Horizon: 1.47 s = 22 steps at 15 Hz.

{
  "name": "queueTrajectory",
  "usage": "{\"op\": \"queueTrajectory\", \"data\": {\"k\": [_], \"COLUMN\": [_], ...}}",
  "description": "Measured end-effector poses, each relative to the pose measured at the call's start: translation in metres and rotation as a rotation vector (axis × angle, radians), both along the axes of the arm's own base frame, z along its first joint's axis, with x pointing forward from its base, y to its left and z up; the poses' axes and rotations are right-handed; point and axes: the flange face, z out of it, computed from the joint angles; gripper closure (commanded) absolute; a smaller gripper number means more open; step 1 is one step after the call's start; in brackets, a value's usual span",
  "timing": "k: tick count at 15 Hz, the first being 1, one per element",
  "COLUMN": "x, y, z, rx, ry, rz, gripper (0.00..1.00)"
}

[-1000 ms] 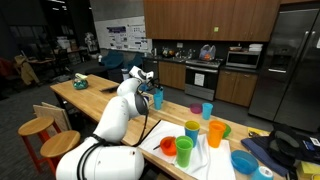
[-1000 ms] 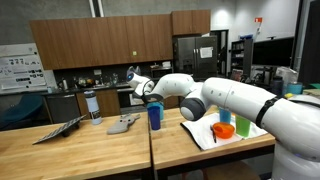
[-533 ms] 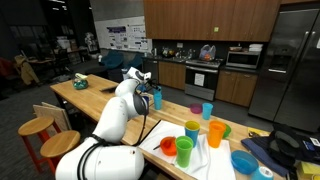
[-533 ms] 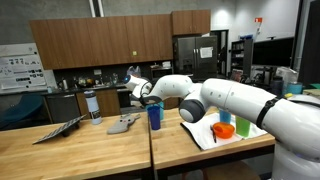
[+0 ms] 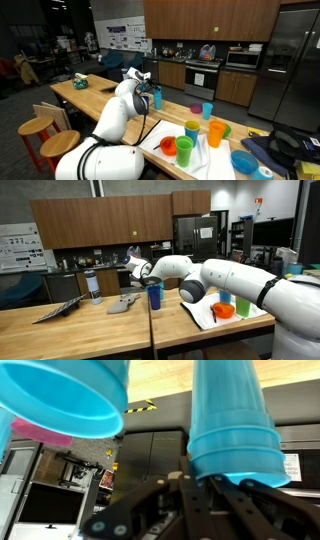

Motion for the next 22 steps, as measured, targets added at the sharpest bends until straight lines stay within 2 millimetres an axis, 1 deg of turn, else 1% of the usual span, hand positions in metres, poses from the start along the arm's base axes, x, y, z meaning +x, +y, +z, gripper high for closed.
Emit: {"op": "queueTrajectory", "data": {"k": [1,4,6,15,16,17,18,22], "x": [0.000,-0.002,-0.003,-0.003,-0.003,-0.003,-0.003,-0.003], "y": [0.001,0.003,0.004,0.005,0.005,0.005,0.005,0.004], "z": [0.000,-0.010,-0.014,-0.014,-0.014,-0.014,-0.014,-0.011], "rx": [0.000,-0.003,-0.004,-0.001,-0.001,-0.001,-0.002,-0.004], "ry": [0.000,0.010,0.011,0.010,0.010,0.010,0.010,0.004], "rz": [0.001,0.000,0.000,-0.002,-0.002,-0.002,-0.002,-0.003], "gripper": [0.85,0.66,0.64,0.64,0.39,0.38,0.35,0.09]}}
